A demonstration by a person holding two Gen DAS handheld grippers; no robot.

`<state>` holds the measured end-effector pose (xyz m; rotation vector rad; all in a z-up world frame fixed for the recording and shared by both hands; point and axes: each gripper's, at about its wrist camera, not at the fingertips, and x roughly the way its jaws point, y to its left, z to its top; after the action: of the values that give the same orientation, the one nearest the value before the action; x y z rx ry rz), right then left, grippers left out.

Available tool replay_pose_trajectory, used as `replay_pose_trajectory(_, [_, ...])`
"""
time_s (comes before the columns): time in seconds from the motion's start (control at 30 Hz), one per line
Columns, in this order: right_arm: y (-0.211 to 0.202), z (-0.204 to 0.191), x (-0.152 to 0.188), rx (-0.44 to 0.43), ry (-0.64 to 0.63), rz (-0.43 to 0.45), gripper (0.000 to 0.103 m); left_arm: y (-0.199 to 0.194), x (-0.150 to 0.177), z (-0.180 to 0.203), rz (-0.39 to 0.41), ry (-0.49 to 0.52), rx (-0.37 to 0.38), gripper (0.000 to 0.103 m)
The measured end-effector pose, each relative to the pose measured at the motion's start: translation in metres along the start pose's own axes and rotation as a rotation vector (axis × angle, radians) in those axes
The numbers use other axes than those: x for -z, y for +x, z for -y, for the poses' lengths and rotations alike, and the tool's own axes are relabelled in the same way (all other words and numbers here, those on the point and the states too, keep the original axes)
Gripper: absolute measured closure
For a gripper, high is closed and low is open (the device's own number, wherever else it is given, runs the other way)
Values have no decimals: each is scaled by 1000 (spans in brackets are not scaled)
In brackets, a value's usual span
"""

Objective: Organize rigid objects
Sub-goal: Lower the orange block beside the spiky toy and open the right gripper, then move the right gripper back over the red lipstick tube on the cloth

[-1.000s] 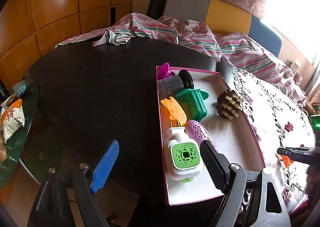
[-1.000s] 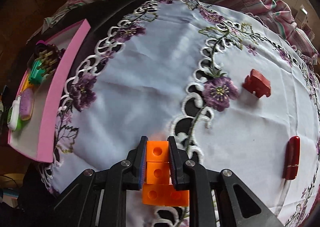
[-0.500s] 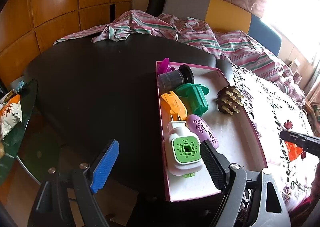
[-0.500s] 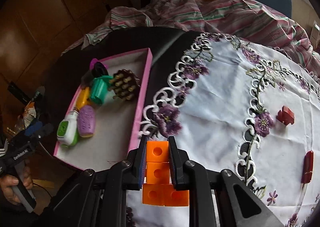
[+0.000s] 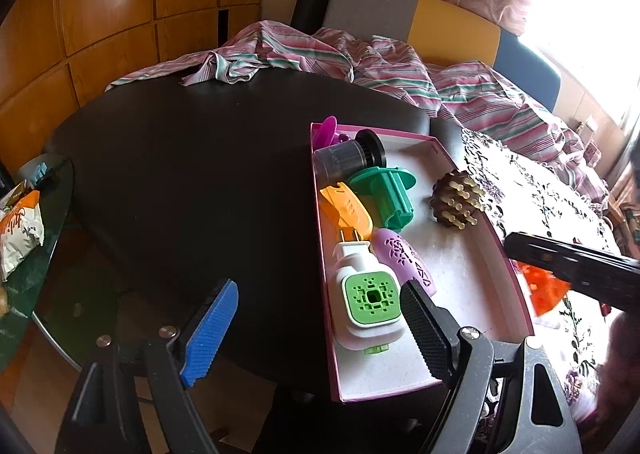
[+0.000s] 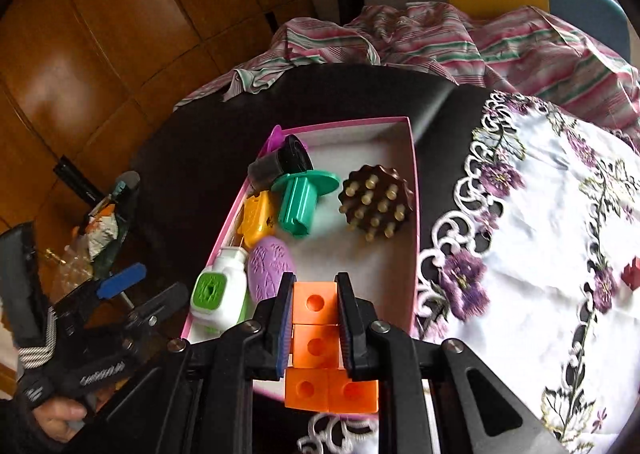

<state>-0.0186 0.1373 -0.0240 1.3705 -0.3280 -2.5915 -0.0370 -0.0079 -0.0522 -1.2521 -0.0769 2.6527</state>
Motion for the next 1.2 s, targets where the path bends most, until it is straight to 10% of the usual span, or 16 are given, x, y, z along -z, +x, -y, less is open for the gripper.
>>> replay_pose_trajectory(0.37, [71,10,-6,153,4,-79,82,3,1,9,0,46,-2,19])
replay_pose_trajectory(1.2, [30,4,-4,146,-3,52,69,-3,1,20,8,74,3,19])
